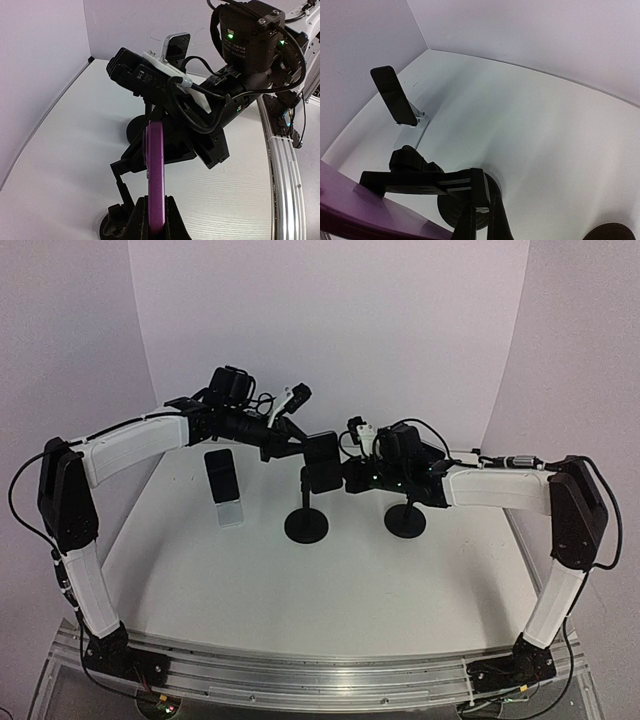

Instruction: Remove the phone from the phone stand

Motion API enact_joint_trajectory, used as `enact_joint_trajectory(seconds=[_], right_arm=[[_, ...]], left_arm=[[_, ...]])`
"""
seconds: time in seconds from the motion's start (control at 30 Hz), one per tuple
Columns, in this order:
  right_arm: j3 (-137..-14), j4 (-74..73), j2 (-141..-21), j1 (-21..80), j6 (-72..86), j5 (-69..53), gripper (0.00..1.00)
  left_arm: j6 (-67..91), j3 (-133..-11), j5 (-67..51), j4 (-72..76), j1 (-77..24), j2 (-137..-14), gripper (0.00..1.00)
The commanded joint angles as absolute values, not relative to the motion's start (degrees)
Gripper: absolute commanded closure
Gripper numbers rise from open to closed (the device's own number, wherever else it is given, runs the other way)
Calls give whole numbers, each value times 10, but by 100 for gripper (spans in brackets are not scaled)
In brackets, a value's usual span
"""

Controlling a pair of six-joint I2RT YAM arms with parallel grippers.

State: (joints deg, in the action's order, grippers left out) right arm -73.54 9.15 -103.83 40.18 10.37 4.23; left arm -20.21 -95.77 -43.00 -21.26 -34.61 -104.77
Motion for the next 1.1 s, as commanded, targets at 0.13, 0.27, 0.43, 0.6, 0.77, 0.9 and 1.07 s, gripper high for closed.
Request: enact_joint_trajectory(seconds=[0.13, 0.27, 0.43, 0.6, 0.77, 0.9, 1.07], right_arm=[[-744, 51, -1036, 333, 124, 191, 100], [-743, 51, -1039, 338, 129, 185, 100], [-747, 51, -1039, 343, 131, 178, 100], [-745, 52, -1037, 343, 134, 176, 100], [-746, 53, -1038, 344, 135, 169, 100], [-745, 55, -1037, 347, 128, 171, 100], [-746, 57, -1039, 353, 124, 171, 100]], left_arm=[[-198, -994, -530, -329, -330, -1025, 100], [-192, -1003, -538, -338, -330, -1017, 100], [-182, -1010, -546, -362, -330, -1009, 100], [-140, -1013, -566, -349, -329, -1000, 100], [-92, -1027, -589, -336, -313, -1001, 100], [-69, -1044, -571, -334, -295, -1001, 100], [-45, -1055, -559, -324, -275, -995, 100]])
